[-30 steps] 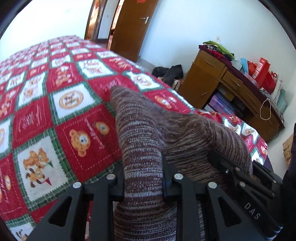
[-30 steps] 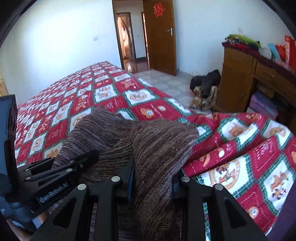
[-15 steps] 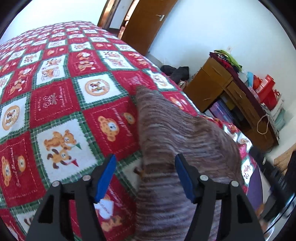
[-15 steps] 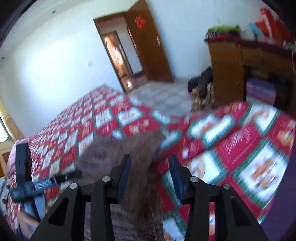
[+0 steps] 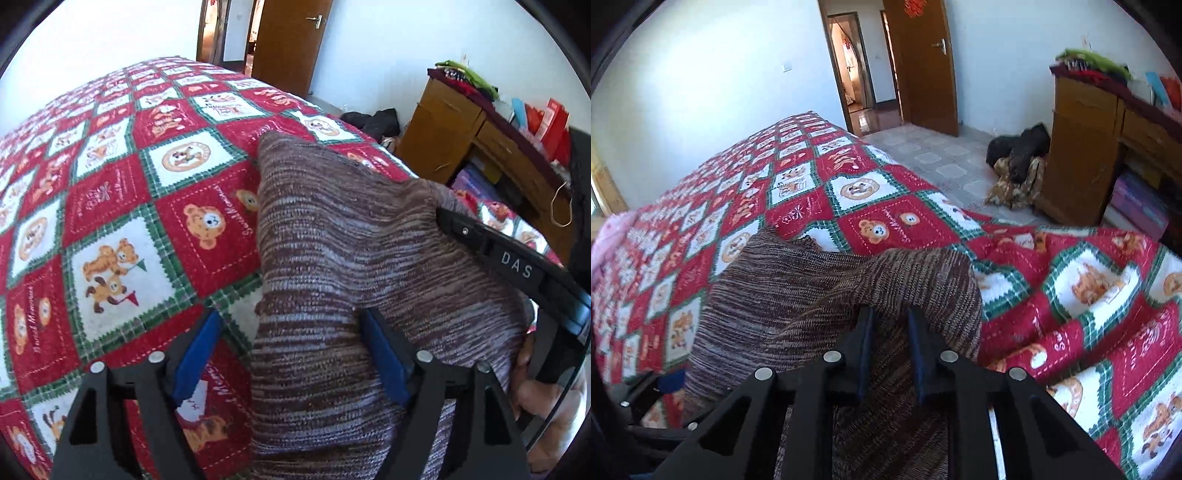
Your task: Fold small clothes
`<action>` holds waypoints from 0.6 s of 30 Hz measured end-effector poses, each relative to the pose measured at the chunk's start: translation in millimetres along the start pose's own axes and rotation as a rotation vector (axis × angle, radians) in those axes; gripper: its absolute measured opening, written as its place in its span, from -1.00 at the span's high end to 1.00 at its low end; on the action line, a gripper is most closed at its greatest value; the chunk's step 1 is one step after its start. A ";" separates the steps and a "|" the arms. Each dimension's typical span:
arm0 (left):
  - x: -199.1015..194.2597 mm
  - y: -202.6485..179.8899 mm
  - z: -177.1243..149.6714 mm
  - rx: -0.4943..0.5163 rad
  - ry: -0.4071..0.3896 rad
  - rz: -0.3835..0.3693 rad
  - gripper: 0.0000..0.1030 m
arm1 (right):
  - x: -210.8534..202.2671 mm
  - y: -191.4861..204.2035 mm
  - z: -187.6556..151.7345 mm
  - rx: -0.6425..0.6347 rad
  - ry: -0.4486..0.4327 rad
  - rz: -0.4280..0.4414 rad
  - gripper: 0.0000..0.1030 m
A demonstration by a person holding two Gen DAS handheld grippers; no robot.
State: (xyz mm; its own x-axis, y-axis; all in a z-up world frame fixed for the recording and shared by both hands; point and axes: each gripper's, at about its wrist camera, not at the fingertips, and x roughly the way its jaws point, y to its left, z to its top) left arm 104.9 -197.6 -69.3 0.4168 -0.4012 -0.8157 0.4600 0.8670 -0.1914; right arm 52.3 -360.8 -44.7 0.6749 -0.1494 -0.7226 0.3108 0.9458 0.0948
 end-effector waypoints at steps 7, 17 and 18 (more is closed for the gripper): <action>-18.4 -10.1 -13.7 0.087 -0.061 0.082 -0.59 | -74.8 21.1 -34.1 -0.057 -0.085 -0.055 0.60; -34.0 -11.5 -30.8 0.095 -0.085 0.141 -0.59 | -91.6 24.2 -85.4 0.019 0.002 -0.058 0.23; -36.5 -10.1 -33.4 0.088 -0.087 0.139 -0.59 | -94.8 25.0 -90.8 0.034 0.001 -0.055 0.17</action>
State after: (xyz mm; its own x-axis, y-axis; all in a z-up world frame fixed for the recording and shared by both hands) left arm 58.9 -181.9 -55.8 0.5453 -0.3066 -0.7802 0.4585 0.8882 -0.0285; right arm -64.8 -296.8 -36.0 0.6554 -0.2006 -0.7281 0.3698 0.9259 0.0777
